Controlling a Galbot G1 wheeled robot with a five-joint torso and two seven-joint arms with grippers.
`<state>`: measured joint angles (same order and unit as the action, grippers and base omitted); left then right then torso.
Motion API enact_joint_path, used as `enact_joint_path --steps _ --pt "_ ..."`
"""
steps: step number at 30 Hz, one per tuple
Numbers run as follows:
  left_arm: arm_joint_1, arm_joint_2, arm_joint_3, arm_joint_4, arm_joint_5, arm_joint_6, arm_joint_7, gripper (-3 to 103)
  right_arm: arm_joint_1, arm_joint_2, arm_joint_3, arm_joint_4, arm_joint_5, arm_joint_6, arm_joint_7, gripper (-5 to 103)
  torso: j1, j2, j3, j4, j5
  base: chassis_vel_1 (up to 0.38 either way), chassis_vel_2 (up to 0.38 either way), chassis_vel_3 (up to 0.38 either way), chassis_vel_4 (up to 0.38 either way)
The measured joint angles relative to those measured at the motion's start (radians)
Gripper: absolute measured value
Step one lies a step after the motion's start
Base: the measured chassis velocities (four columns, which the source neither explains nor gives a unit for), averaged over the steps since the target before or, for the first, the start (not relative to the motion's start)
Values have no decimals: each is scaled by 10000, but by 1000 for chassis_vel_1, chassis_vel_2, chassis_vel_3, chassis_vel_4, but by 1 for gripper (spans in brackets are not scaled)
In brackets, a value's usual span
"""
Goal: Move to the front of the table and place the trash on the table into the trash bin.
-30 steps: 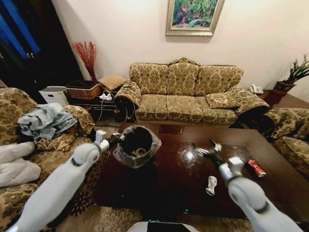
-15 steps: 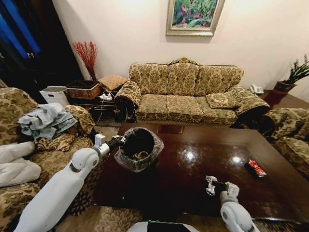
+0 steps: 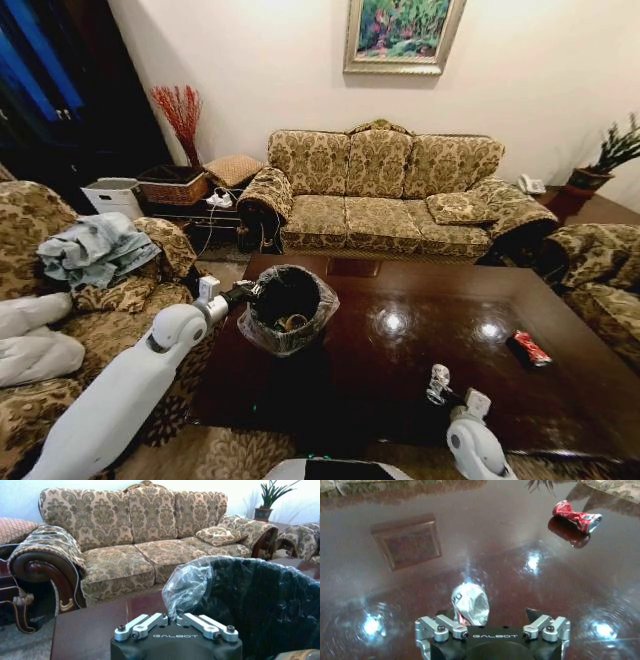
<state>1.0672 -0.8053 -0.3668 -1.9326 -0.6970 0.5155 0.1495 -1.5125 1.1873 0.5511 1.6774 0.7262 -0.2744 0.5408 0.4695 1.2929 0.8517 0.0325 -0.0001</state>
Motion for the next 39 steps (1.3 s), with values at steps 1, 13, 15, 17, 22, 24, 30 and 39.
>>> enact_joint_path --steps 1,13,15,17,22,24,30,39 --pt "-47 7 39 2 -11 0 -86 3 76 -9 -33 -36 34 -4 12 90 0 0 0 0 -1 0 0 0 0" --pt "-674 239 162 98 -217 70 -146 3 284 -92 -163 -419 573 -147 92 62 0 0 0 -1 2 0 0 0 0" --pt "-663 219 176 89 -214 70 -145 3 268 -92 -141 -433 572 -76 8 54 0 0 0 -2 2 0 0 0 0" --pt "-629 211 176 64 -208 70 -145 3 261 -93 -126 -388 575 -57 -11 50 -1 0 0 -1 1 0 0 0 0" --pt "-578 215 174 -25 -201 77 -145 3 309 -125 -91 3 681 -63 12 37 -1 0 0 -1 0 0 0 0 0" --pt "-588 223 169 -38 -202 77 -145 3 358 -126 -97 5 693 -59 40 37 -1 0 0 -1 0 0 0 0 0" --pt "-542 314 13 -167 -319 167 -152 3 1323 -788 -114 1537 232 301 -184 21 -2 0 0 -7 4 0 0 0 0" --pt "-664 369 400 -119 -559 312 -151 3 6949 -3808 -2718 4274 2179 264 -2744 16 0 -1 0 1 -1 0 0 0 0"
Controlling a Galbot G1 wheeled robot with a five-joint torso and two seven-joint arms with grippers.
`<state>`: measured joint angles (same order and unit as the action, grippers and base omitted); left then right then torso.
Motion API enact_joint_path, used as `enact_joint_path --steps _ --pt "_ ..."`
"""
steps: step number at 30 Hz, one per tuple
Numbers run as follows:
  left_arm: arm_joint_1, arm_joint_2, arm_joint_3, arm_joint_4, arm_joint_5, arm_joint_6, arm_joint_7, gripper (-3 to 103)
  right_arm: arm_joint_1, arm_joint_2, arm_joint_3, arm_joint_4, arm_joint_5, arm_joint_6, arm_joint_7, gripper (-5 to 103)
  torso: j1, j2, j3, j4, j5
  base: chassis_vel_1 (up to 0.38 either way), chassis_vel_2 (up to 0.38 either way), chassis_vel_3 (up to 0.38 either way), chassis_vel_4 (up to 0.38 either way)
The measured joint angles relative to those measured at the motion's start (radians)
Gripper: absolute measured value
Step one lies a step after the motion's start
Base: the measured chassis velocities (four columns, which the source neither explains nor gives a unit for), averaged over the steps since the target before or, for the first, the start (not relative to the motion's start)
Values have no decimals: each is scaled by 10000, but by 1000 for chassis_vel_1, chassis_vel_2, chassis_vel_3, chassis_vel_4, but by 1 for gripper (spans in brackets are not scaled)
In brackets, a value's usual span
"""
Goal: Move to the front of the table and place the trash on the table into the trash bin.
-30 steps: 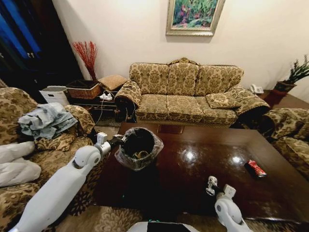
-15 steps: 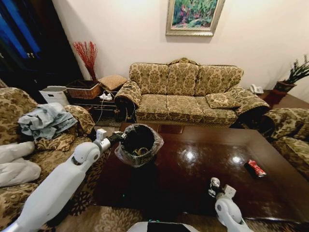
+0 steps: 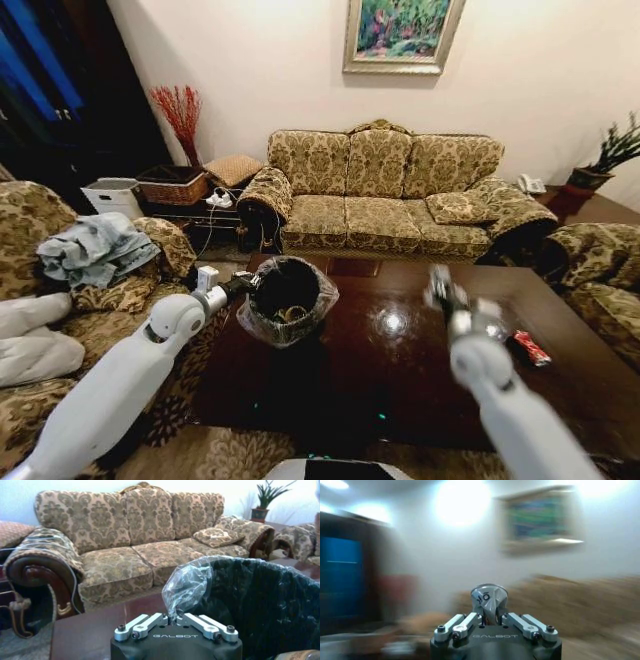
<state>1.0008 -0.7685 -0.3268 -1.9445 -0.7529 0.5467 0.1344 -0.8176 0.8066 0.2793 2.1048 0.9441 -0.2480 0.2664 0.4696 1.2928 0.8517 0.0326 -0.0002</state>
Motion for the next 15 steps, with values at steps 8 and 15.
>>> enact_joint_path --steps 8,15 --pt "-564 61 547 177 -425 252 -14 3 4145 796 -4868 -890 978 769 -1755 16 2 0 1 1 -4 0 0 0 0" --pt "-677 142 574 249 -594 316 33 3 4852 2096 -6842 -1976 356 1128 -2366 16 0 0 1 -1 2 0 0 0 0"
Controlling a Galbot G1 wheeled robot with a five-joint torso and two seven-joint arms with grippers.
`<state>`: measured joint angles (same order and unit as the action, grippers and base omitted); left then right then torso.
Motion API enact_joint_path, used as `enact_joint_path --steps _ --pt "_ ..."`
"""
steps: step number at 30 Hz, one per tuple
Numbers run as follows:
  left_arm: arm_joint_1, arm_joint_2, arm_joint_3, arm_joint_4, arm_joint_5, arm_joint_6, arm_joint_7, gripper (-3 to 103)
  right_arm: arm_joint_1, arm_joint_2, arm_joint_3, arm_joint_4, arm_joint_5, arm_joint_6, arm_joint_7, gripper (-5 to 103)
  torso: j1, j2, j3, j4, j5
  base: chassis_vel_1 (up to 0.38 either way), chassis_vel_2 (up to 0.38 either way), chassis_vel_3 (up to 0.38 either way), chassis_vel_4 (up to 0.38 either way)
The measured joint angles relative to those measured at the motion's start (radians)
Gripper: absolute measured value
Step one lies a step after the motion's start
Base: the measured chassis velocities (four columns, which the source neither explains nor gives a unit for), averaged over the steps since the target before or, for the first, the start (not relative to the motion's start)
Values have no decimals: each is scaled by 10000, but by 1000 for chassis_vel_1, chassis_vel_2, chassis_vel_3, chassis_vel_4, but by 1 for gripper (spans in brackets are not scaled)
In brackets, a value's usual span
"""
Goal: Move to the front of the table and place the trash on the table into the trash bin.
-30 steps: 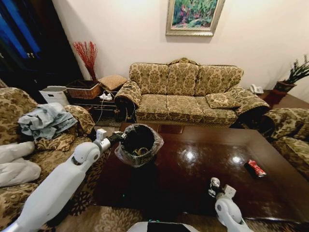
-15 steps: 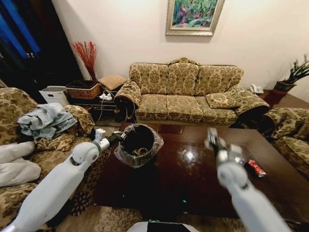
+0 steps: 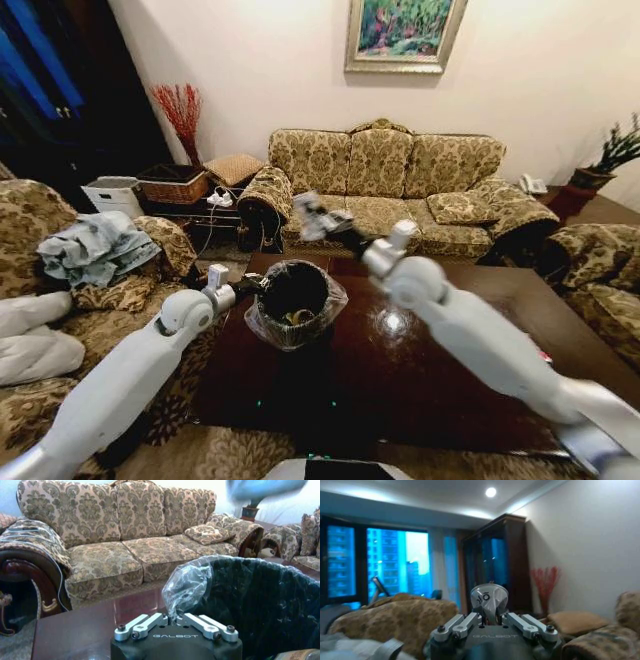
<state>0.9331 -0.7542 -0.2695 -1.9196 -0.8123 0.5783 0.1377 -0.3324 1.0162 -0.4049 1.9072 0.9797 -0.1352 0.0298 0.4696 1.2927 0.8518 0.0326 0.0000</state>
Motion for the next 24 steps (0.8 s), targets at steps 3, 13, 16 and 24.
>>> enact_joint_path --steps 3,13,16,24 --pt "-46 20 -5 72 -9 0 25 3 -65 205 -354 -32 -79 -86 44 16 0 0 -1 0 -2 0 0 0 0" --pt "-162 69 -88 216 -50 -15 91 3 -1240 -457 -94 201 -1289 -479 -290 20 -1 0 -1 -5 3 0 0 0 0" --pt "-201 69 -91 244 -52 -19 91 3 -1881 -903 365 568 -1595 -560 -307 36 -1 1 -1 -6 1 0 0 0 0" --pt "-160 56 -103 178 -67 7 14 3 -3265 -1497 1816 1518 -1698 -621 -59 63 -1 0 -2 -1 0 0 0 0 0"
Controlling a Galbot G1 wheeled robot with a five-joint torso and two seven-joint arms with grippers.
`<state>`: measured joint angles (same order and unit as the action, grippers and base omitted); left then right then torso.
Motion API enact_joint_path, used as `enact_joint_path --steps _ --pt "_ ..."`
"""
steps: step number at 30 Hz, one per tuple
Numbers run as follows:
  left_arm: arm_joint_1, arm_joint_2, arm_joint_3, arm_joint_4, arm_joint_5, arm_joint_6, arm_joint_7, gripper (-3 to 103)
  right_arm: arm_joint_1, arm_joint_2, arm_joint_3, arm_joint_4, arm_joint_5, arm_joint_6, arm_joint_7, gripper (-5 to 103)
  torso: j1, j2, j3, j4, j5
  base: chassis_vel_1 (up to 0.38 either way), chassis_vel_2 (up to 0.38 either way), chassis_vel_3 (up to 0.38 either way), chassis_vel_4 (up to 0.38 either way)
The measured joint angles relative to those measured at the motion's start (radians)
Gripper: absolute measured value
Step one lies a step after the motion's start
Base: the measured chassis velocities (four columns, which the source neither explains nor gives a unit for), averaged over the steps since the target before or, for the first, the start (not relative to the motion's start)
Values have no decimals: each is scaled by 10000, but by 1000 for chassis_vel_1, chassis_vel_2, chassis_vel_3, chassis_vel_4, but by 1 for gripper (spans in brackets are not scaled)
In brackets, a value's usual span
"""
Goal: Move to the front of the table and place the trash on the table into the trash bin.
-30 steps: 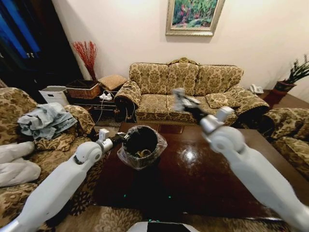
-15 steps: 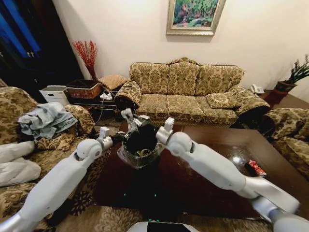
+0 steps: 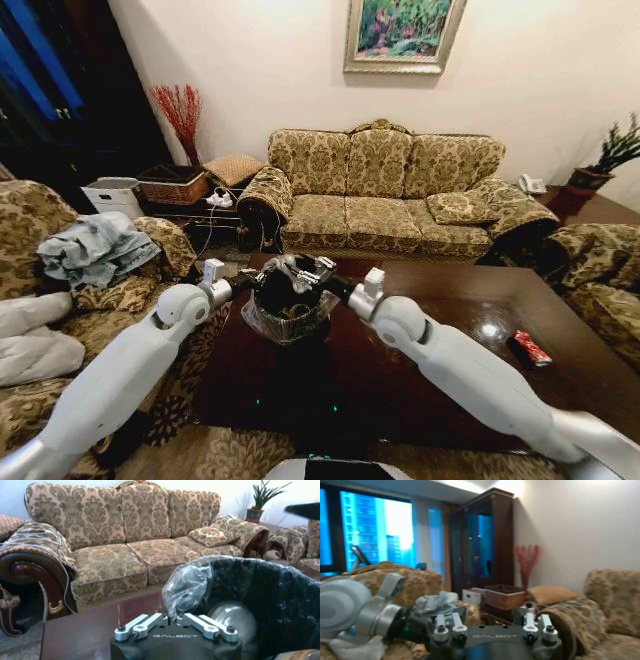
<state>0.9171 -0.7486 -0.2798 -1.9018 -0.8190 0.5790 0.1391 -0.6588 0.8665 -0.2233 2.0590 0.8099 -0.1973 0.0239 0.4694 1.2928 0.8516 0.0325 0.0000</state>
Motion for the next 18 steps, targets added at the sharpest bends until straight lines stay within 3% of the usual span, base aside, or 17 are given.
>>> enact_joint_path --steps 1,5,6,7,10,11,12,15,16,18 --pt "0 0 0 0 0 0 0 3 0 0 0 0 0 0 0 63 0 0 0 0 0 0 0 0 0" --pt "30 -78 -18 -121 -3 18 -62 3 -643 -550 396 399 -180 183 470 85 -2 1 -1 -3 3 0 0 0 0" --pt "30 -78 -18 -121 -3 18 -62 3 -643 -550 396 399 -180 183 470 85 -2 1 -1 -3 3 0 0 0 0" --pt "44 -118 -18 -168 -3 31 -97 3 -728 -590 522 437 -254 243 798 85 -2 1 -1 -2 2 0 0 0 0" --pt "290 -186 -181 -345 71 23 -139 3 -1449 -805 1338 718 -302 183 2507 99 3 0 0 3 0 0 0 0 0" --pt "290 -186 -181 -345 71 23 -139 3 -1449 -805 1338 718 -302 183 2507 99 3 0 0 3 0 0 0 0 0" --pt "427 -205 -286 -432 174 -2 -142 3 -2120 -906 2109 875 -358 -25 2857 100 3 0 0 4 -2 0 0 0 0" --pt "743 -297 -470 -653 581 -137 -133 3 -4047 -948 4121 1117 -1027 -452 2670 100 0 1 -1 -3 2 0 0 0 0" --pt "743 -297 -470 -653 581 -137 -133 3 -4047 -948 4121 1117 -1027 -452 2670 100 0 1 -1 -3 2 0 0 0 0" --pt "964 -374 -547 -907 694 -154 -138 3 -5200 -806 5244 1328 -1344 -681 2506 100 -3 3 -1 -4 5 0 0 0 0"
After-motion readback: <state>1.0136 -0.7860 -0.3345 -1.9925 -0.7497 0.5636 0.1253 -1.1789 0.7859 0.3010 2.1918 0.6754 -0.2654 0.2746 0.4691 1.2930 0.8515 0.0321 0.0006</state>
